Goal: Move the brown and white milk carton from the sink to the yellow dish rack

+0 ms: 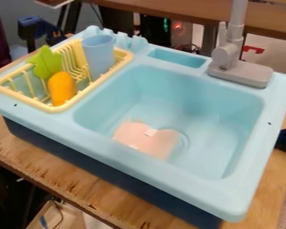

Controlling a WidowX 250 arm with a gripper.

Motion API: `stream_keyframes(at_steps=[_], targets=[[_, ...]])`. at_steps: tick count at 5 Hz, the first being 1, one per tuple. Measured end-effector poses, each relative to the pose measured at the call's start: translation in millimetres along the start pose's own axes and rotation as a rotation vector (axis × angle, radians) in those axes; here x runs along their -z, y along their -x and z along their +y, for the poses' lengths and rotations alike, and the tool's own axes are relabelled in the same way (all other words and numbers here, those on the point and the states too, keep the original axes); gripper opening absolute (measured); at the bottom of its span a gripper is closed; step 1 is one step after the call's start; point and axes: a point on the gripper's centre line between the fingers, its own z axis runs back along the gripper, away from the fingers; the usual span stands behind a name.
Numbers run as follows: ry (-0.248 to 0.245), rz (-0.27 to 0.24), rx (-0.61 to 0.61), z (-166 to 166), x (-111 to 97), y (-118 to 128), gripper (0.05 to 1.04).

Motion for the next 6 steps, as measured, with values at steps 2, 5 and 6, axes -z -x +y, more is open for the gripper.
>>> stream_keyframes(at_steps=[2,5,6], targets=[[0.023,0.006,0.007,14.6,36.3,-28.4,0.804],[0.004,0.116,-0.011,37.6,70.7,-49.3,0.804],[0.006,0.126,-0.02,43.7,78.6,-51.1,0.804]])
